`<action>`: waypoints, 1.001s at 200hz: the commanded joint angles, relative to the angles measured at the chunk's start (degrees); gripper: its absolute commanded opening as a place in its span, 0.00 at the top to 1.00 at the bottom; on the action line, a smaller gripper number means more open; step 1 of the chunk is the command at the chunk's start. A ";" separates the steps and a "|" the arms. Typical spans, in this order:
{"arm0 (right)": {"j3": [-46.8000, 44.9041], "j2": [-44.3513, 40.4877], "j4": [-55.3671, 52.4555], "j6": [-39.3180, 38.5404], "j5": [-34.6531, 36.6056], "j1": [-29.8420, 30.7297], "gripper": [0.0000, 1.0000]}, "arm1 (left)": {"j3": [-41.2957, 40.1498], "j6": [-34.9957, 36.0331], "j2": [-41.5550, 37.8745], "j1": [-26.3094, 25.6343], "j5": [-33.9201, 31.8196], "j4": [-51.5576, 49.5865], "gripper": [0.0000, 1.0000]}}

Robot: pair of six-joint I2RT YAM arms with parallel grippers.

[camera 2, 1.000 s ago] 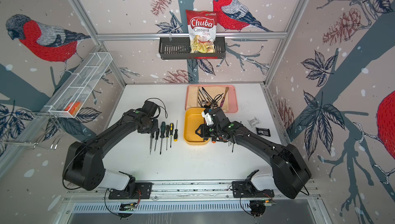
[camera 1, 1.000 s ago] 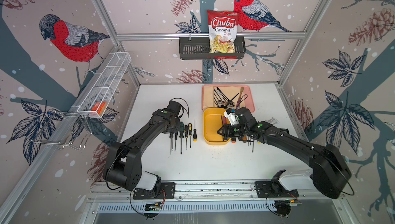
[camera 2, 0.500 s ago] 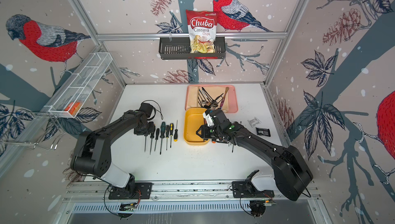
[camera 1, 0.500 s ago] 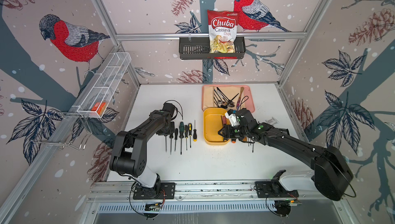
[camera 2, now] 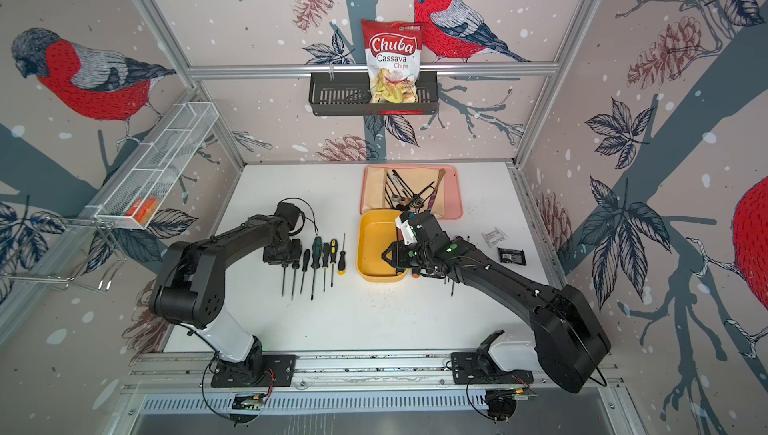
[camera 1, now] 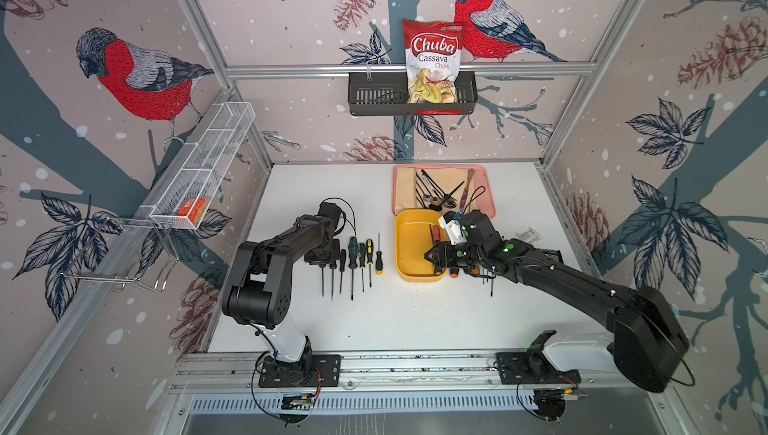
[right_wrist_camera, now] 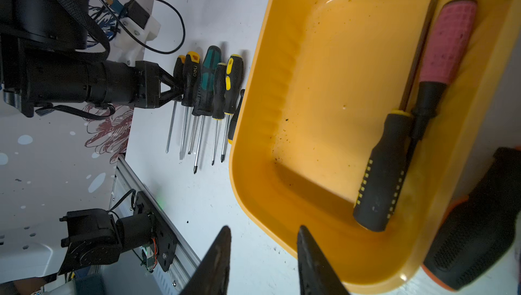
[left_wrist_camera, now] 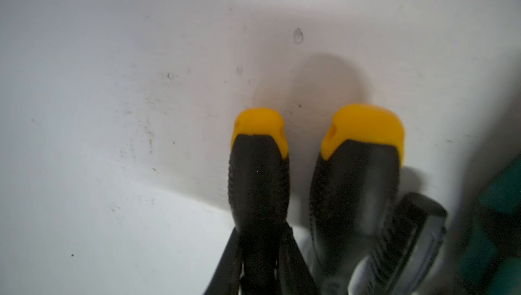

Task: Take out the screwdriver from the storage box
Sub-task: Place the screwdriver at the center of the board.

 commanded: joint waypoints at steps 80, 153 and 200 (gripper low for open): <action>2.45 0.84 -2.49 -1.46 0.55 -0.85 0.60 | 0.26 -0.19 -0.91 0.08 0.78 -0.48 0.72; 9.11 4.35 -12.29 -0.01 8.82 -2.59 0.58 | 3.55 -1.74 -7.62 -0.14 4.64 -4.63 0.71; 17.02 12.07 -23.50 1.38 17.99 -2.57 0.58 | 3.73 -3.01 -14.71 -4.13 12.52 -3.59 0.67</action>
